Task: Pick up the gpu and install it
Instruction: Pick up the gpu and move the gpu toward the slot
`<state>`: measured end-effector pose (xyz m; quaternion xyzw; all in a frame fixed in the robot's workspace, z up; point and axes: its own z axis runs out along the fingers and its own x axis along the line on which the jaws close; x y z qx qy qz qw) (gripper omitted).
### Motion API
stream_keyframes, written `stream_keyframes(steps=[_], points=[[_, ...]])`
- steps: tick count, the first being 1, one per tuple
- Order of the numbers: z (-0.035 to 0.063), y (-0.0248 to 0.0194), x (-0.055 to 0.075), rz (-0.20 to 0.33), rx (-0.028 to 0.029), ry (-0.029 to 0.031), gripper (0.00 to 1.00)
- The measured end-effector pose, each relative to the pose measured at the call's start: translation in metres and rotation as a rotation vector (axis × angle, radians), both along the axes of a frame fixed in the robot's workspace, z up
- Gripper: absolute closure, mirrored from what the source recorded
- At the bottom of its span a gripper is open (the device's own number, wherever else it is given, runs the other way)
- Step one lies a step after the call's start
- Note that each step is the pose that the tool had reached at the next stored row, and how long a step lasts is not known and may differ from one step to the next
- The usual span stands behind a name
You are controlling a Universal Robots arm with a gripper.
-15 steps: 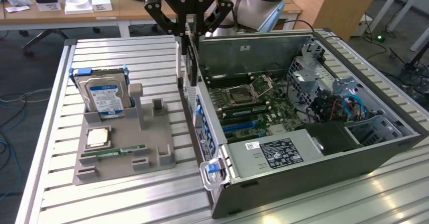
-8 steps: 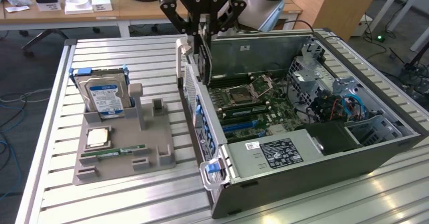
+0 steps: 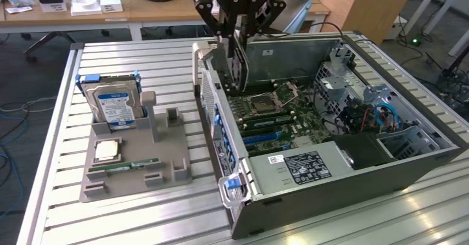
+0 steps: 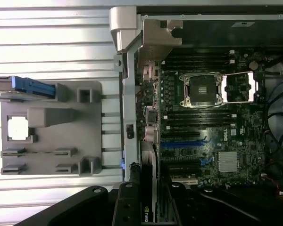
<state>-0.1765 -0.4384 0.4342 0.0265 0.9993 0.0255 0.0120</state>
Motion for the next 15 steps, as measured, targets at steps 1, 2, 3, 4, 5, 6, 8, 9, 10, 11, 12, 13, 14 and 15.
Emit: stream_keyframes(steps=[1,2,3,4,5,6,8,9,10,11,12,13,14,15], points=[[0.0000,0.0000,0.004,0.000,0.0001,-0.0001,0.74],[0.0001,0.0000,0.007,0.000,0.0001,0.0000,0.74],[0.0000,0.0000,0.010,0.000,0.0002,0.0000,0.74],[0.0000,0.0000,0.013,0.000,0.0002,0.0000,0.74],[0.0000,0.0000,0.017,0.000,0.0003,-0.0001,0.74],[0.0000,0.0000,0.020,0.000,0.0004,-0.0001,0.74],[-0.0001,0.0000,0.028,0.000,0.0005,-0.0001,0.74],[0.0000,0.0000,0.032,0.000,0.0005,-0.0001,0.74],[0.0000,0.0000,0.035,0.000,0.0005,-0.0001,0.74],[0.0000,0.0000,0.039,0.000,0.0006,0.0000,0.74],[0.0000,0.0000,0.042,0.000,0.0005,0.0000,0.74],[0.0000,0.0000,0.046,0.000,0.0006,0.0000,0.74],[0.0000,0.0000,0.050,0.000,0.0007,0.0000,0.74],[0.0000,0.0000,0.054,0.000,0.0007,0.0000,0.74]])
